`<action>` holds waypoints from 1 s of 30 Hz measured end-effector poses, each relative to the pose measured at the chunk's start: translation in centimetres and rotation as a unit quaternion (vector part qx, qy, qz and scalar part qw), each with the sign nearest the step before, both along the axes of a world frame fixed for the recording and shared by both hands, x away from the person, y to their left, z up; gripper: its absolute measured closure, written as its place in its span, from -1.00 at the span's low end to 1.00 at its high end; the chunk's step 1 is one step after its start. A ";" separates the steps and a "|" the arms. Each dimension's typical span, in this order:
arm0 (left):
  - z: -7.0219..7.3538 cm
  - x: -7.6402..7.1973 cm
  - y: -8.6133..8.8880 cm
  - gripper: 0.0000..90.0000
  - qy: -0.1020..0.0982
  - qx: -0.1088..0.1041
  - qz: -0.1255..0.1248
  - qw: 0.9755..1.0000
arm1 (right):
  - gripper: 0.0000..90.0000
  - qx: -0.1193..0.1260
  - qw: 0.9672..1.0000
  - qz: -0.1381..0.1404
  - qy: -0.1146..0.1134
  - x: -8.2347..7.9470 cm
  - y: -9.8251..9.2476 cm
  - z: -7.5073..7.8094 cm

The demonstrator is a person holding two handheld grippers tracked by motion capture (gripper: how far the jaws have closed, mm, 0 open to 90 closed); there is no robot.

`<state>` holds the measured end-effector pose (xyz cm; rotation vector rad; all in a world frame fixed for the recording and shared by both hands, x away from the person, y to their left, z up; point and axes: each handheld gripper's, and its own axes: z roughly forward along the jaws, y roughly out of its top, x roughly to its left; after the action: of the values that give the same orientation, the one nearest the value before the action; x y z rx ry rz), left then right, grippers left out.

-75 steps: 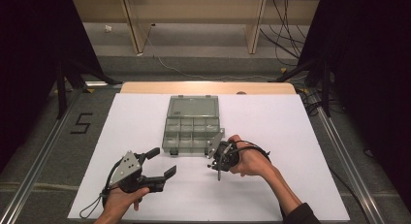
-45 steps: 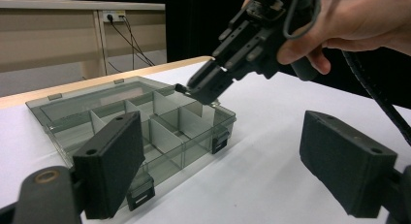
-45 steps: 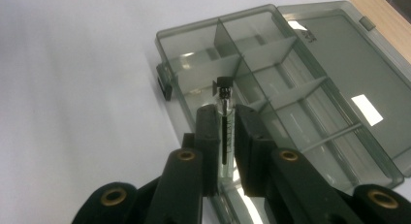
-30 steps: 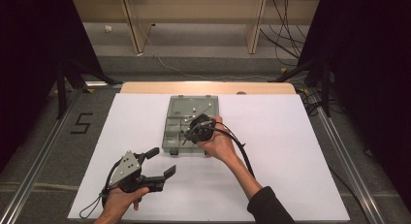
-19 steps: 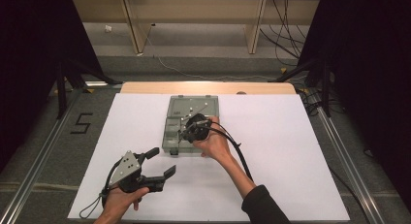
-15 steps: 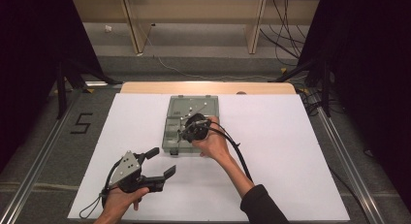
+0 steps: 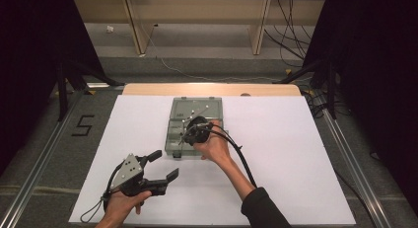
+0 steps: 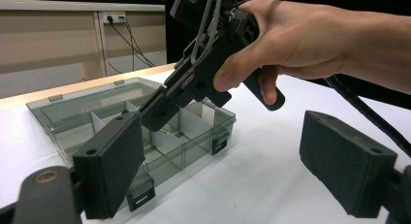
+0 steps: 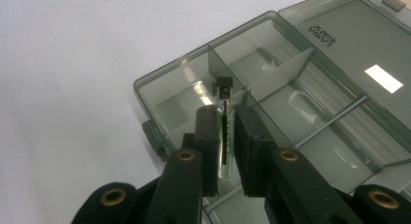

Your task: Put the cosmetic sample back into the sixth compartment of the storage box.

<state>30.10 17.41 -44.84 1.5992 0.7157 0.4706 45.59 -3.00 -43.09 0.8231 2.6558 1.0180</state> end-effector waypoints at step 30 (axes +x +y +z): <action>0.0 0.0 0.0 -0.65 0.001 0.002 0.000 1.000 | 0.07 0.018 0.998 0.026 -0.048 -1.3 -2.3 2.0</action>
<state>30.10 17.37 -44.87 1.6032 0.7164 0.4702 44.25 -5.33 -41.05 0.6958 2.5982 1.0910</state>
